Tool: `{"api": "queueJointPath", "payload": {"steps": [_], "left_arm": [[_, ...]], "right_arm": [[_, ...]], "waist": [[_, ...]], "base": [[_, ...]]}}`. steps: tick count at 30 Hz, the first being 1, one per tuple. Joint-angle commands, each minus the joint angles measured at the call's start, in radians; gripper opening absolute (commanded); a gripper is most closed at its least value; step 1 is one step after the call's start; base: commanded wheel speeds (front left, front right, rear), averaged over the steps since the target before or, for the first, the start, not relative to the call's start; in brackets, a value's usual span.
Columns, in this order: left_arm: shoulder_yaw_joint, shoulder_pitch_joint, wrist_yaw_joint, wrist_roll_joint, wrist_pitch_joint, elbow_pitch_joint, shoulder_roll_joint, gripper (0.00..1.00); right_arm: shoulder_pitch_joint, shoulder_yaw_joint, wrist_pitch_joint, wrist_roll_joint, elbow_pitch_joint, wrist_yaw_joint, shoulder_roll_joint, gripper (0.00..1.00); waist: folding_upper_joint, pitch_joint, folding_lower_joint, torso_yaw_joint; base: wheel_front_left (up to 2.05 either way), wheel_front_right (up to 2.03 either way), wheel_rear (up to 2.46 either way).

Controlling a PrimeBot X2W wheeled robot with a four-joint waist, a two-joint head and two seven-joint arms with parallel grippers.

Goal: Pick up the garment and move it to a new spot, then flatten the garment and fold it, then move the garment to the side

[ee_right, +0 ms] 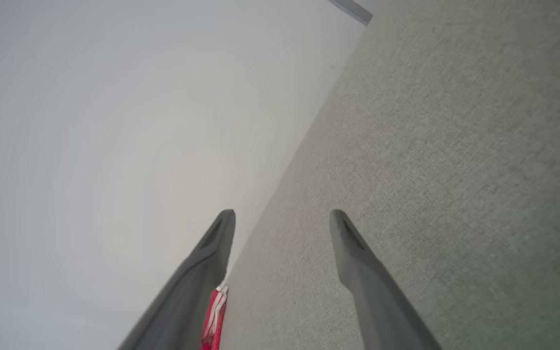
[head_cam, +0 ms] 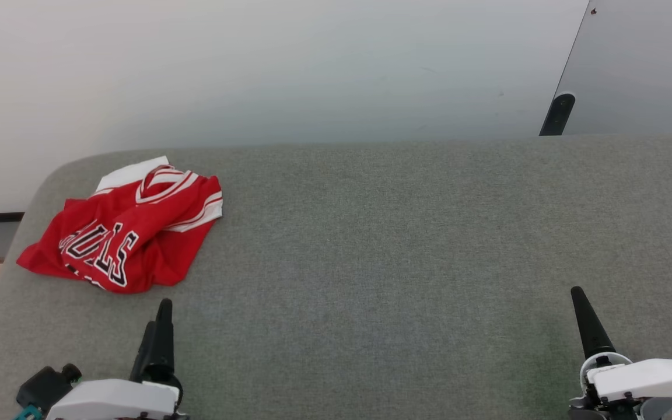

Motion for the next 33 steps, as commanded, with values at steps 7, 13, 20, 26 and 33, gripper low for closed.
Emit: {"api": "queueJointPath", "payload": {"steps": [7, 13, 20, 26, 33], "left_arm": [[0.006, 0.0, 0.0, 0.19, -0.033, -0.029, 0.001, 1.0], [0.009, 0.001, -0.002, 0.289, -0.052, -0.021, 0.001, 1.0], [0.011, 0.002, -0.001, 0.39, -0.071, -0.029, 0.004, 1.0], [0.007, 0.005, -0.001, 0.472, -0.088, -0.026, 0.005, 1.0], [0.007, 0.004, -0.003, 0.552, -0.107, -0.023, 0.005, 1.0]], "right_arm": [[-0.038, 0.006, -0.033, -0.216, -0.007, 0.0, -0.011, 1.0], [-0.04, 0.022, -0.053, -0.379, -0.015, 0.0, -0.014, 1.0], [-0.048, 0.018, -0.071, -0.519, -0.016, 0.0, -0.01, 1.0], [-0.05, 0.012, -0.088, -0.631, -0.019, 0.0, -0.004, 1.0], [-0.052, 0.008, -0.108, -0.731, -0.015, 0.0, 0.0, 1.0]], "waist": [[-0.0001, 0.003, 0.0, 0.0], [-0.0001, 0.006, 0.0, 0.0], [-0.0001, 0.009, 0.0, 0.001], [-0.0001, 0.012, 0.0, 0.0], [-0.0001, 0.015, 0.0, 0.002]], "base": [[0.0, 0.0, 0.0], [0.0, 0.0, 0.0], [0.0, 0.0, 0.0], [0.0, 0.0, 0.0], [0.0, 0.0, 0.0]]}}
